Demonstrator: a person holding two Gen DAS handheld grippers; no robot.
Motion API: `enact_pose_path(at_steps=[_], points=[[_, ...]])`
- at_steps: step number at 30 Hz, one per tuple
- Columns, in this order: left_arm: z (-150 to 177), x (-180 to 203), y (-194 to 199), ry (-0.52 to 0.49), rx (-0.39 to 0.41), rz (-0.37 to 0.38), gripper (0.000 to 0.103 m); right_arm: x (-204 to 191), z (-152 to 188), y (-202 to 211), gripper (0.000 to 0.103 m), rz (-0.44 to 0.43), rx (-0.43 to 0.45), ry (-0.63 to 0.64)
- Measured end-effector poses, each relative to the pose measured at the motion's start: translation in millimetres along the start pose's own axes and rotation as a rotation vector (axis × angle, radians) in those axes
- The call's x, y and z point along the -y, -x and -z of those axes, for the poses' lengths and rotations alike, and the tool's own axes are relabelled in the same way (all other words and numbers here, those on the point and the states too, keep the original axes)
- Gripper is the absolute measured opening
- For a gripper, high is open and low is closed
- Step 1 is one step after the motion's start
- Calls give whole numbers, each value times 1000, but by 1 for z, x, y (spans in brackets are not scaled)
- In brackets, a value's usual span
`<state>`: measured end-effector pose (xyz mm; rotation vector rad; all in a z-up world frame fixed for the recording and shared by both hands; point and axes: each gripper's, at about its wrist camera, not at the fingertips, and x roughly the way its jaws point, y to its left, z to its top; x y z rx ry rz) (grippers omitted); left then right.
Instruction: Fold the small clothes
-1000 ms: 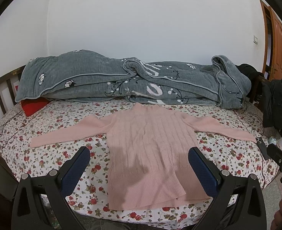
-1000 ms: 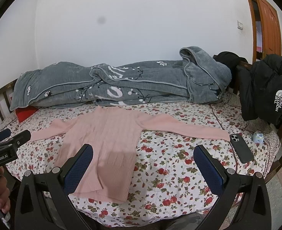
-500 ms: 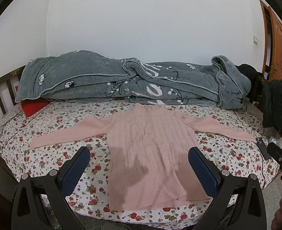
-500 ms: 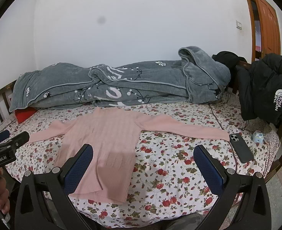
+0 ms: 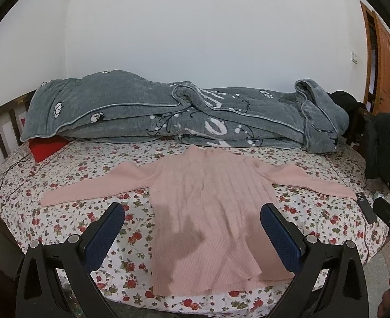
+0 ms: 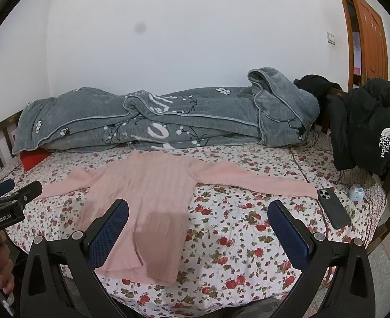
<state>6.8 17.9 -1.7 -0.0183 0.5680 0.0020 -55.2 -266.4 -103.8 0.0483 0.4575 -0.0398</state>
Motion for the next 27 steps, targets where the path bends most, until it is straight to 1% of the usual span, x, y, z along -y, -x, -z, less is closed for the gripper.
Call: enact_pose_path(at_steps=[5, 7, 9, 12, 15, 17, 18, 20, 22, 24, 26, 27], points=[[9, -12, -20, 19, -12, -7, 103, -4, 5, -17, 103, 7, -13, 7], [16, -22, -32, 42, -14, -23, 103, -7, 9, -29, 103, 6, -20, 9], [26, -35, -48, 60, -27, -22, 103, -10, 13, -41, 103, 15, -30, 14], [41, -65, -77, 107, -58, -35, 103, -17, 21, -62, 103, 36, -40, 45], [56, -104, -107, 173, -109, -60, 101, -27, 28, -83, 103, 35, -48, 84], [65, -137, -128, 220, -145, -73, 98, -33, 33, -97, 103, 41, -58, 99], [69, -151, -136, 238, -148, -87, 98, -36, 35, -106, 103, 31, -71, 103], [74, -182, -150, 266, -147, -138, 97, -42, 40, -125, 103, -5, -113, 97], [78, -210, -164, 277, -164, -177, 96, -47, 43, -141, 102, -36, -145, 81], [80, -240, -177, 312, -178, -199, 95, -54, 48, -155, 102, -50, -164, 71], [82, -268, -186, 359, -177, -198, 88, -59, 51, -166, 102, -61, -175, 68], [83, -284, -191, 393, -178, -202, 88, -61, 53, -171, 102, -67, -181, 69]])
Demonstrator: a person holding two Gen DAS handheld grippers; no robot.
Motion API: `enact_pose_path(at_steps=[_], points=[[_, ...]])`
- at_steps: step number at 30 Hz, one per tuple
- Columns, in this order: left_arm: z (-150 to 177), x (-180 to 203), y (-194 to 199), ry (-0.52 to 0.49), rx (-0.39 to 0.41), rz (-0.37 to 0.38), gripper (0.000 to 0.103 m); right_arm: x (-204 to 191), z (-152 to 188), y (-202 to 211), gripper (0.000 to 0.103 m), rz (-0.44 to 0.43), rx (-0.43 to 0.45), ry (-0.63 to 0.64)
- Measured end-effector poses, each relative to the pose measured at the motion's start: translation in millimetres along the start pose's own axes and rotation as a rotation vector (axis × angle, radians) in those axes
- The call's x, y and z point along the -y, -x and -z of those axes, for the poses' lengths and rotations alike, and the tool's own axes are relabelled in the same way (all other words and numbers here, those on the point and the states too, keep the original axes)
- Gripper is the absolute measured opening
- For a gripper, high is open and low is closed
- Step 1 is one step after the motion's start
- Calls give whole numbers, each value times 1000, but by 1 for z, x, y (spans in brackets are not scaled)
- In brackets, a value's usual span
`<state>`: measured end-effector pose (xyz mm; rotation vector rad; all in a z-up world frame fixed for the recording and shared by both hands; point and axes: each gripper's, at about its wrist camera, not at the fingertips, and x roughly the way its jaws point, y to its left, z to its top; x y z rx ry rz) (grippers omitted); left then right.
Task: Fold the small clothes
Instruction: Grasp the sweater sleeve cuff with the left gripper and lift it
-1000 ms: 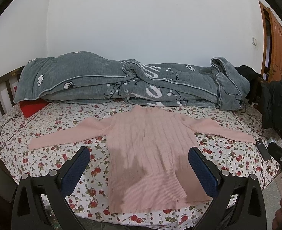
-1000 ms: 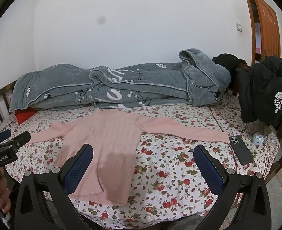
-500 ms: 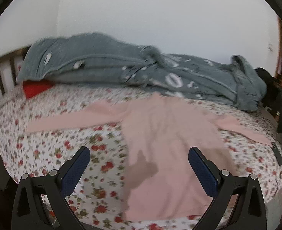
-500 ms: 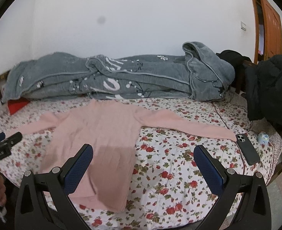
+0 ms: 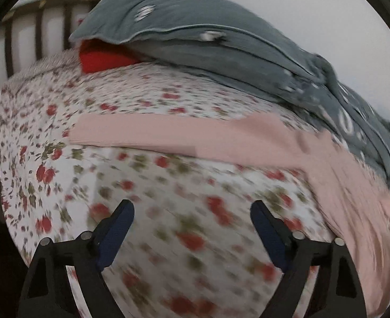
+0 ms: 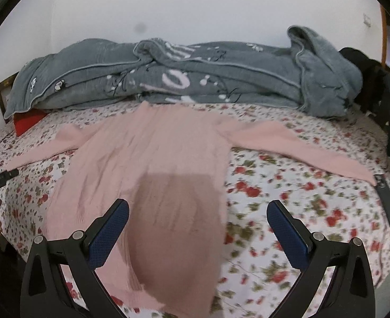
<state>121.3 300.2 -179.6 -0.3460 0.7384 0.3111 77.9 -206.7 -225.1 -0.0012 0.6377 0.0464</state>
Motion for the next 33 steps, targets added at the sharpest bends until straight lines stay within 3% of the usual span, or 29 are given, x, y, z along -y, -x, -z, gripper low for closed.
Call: enact_pose_path(at_steps=[6, 8, 12, 15, 17, 18, 19, 21, 25, 30, 33], points=[[-28, -73, -39, 197, 12, -4, 84, -15, -4, -36, 102, -18, -50, 7], [-34, -92, -52, 260, 4, -10, 74, -19, -7, -43, 102, -25, -51, 14], [-48, -118, -71, 340, 41, 15, 70, -27, -12, -56, 102, -41, -49, 23], [-58, -125, -81, 371, 44, -46, 50, -33, -17, -64, 102, -58, -39, 41], [-62, -128, -86, 402, 34, -100, 27, -36, -20, -67, 102, -70, -26, 65], [-64, -128, -85, 415, 33, -124, 25, -36, -21, -68, 102, -74, -20, 72], [-66, -125, -82, 415, 46, -158, 14, -36, -23, -69, 102, -79, -12, 80], [-72, -115, -69, 371, 88, -201, 6, -33, -30, -71, 102, -97, 3, 86], [-95, -73, -43, 261, 139, -177, 6, -18, -48, -73, 102, -131, 51, 66], [-124, 15, -4, 104, 213, -130, 6, 10, -61, -76, 102, -133, 113, 47], [-134, 74, 10, 16, 234, -74, 6, 36, -59, -82, 102, -131, 90, 2]])
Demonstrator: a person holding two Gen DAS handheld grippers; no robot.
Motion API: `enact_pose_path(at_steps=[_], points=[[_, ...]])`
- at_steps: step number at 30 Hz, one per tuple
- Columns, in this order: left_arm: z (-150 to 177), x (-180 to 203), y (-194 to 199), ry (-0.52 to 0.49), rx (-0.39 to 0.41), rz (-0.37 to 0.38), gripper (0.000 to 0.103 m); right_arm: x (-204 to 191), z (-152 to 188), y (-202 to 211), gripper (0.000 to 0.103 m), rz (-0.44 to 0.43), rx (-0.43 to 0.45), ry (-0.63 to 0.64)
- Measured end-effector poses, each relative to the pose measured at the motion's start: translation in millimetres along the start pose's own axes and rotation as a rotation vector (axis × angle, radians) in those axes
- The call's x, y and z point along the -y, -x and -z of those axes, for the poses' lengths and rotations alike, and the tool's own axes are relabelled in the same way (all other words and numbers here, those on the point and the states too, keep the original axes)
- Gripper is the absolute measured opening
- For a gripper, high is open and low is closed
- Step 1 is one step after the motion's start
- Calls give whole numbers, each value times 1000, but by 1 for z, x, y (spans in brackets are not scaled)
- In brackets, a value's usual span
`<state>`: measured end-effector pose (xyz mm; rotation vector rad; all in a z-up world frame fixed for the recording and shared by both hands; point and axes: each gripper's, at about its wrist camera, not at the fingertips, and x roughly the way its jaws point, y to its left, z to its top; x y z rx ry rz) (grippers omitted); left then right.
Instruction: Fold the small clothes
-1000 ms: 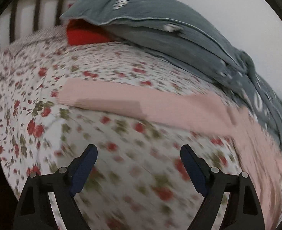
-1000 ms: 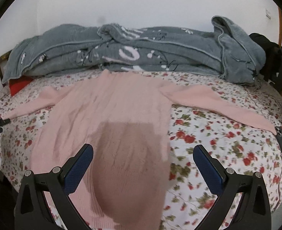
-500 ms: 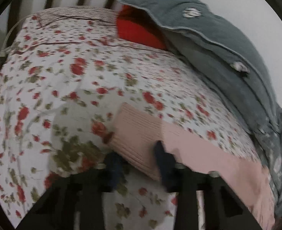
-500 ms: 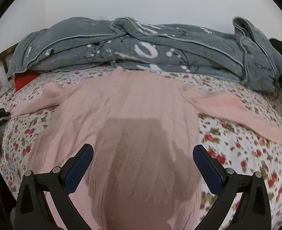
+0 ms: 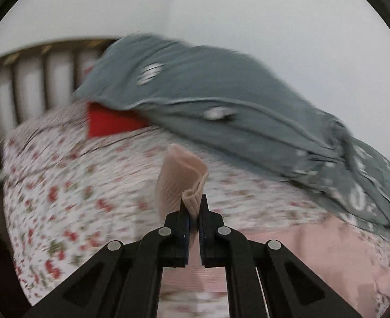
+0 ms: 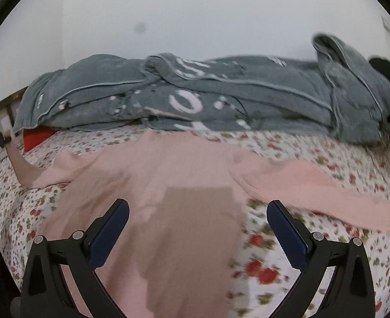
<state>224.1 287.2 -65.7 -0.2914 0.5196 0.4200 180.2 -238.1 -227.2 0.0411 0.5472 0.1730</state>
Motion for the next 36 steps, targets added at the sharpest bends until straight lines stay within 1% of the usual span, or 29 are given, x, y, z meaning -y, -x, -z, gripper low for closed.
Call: enact_pose_path(at_steps=[4, 7, 9, 10, 13, 15, 17, 19, 21, 24, 25, 26, 28, 29, 30, 32, 33, 35, 36], points=[[-3, 88, 13, -100, 12, 91, 6, 34, 6, 1, 102, -17, -4, -56], [6, 159, 20, -168, 8, 179, 6, 50, 11, 2, 102, -5, 2, -83], [17, 203, 23, -210, -8, 229, 6, 65, 14, 6, 102, -13, 9, -103], [26, 230, 23, -235, -20, 263, 6, 69, 15, 7, 102, -11, 13, -110], [56, 289, 24, -280, -53, 339, 6, 88, 17, 12, 102, 2, 27, -146], [81, 329, 19, -305, -97, 384, 6, 101, 19, 11, 102, -4, 16, -195], [113, 365, 9, -339, -154, 418, 6, 111, 23, 8, 101, -22, -4, -225], [137, 388, 2, -373, -199, 439, 6, 116, 24, 7, 100, -2, -7, -235], [162, 403, -7, -406, -250, 460, 6, 122, 24, 6, 100, 7, -6, -246], [194, 420, -13, -451, -305, 465, 7, 127, 22, 5, 100, 15, -2, -258], [198, 419, -15, -449, -324, 489, 8, 128, 22, 5, 100, 19, -1, -258], [202, 416, -15, -438, -353, 531, 11, 129, 22, 5, 100, 25, 1, -259], [202, 414, -15, -428, -395, 580, 14, 130, 20, 4, 100, 28, 2, -263], [199, 410, -13, -430, -406, 586, 14, 129, 20, 3, 100, 29, 3, -265], [195, 405, -9, -436, -402, 583, 15, 128, 20, 3, 100, 28, 3, -265], [187, 391, -1, -449, -367, 580, 23, 124, 19, -1, 100, 31, 1, -257], [182, 380, 3, -457, -344, 571, 25, 122, 19, -2, 100, 33, -1, -251], [170, 349, 7, -446, -302, 520, 30, 114, 18, -5, 100, 25, -6, -234], [164, 338, 3, -430, -295, 500, 32, 110, 18, -6, 100, 19, -6, -226]])
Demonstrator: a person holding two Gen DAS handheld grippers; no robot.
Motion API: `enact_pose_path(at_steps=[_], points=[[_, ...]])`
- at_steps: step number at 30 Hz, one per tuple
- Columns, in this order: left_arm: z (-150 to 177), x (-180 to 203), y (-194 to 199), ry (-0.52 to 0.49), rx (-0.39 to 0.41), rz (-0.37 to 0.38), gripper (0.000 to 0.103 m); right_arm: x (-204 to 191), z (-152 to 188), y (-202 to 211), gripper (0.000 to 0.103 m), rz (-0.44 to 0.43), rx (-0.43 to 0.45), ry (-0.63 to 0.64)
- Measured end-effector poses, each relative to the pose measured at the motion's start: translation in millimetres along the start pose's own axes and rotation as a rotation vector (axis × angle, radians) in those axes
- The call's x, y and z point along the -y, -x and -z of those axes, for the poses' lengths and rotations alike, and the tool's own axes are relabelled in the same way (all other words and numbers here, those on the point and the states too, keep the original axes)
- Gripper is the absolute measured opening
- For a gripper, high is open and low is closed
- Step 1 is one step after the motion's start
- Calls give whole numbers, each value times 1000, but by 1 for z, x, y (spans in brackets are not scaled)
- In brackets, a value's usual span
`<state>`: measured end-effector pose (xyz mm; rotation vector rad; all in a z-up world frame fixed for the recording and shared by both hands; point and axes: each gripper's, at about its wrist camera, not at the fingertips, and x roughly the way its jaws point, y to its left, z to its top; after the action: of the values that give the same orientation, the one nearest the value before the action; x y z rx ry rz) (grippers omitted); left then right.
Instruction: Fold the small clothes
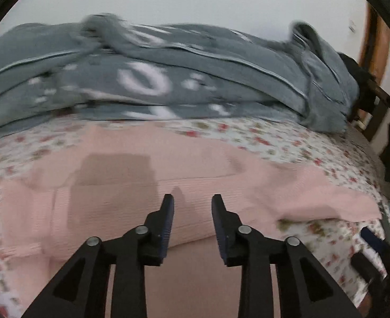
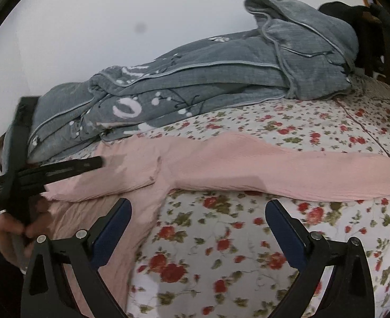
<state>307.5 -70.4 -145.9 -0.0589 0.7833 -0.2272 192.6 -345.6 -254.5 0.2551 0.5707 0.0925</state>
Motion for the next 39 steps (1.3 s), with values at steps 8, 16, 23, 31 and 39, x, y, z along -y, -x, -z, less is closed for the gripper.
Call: enact_pose_path(at_steps=[8, 16, 23, 31, 39], points=[[31, -137, 50, 154, 116, -236, 79, -47, -20, -39, 70, -92, -54, 50], [59, -205, 57, 145, 90, -319, 79, -88, -23, -128, 39, 18, -280, 174], [78, -206, 44, 89, -6, -230, 79, -89, -20, -144, 17, 0, -275, 175], [68, -210, 20, 177, -38, -256, 79, -88, -32, -114, 5, -52, -117, 157], [63, -222, 23, 275, -5, -286, 81, -60, -40, -86, 4, -38, -35, 102]])
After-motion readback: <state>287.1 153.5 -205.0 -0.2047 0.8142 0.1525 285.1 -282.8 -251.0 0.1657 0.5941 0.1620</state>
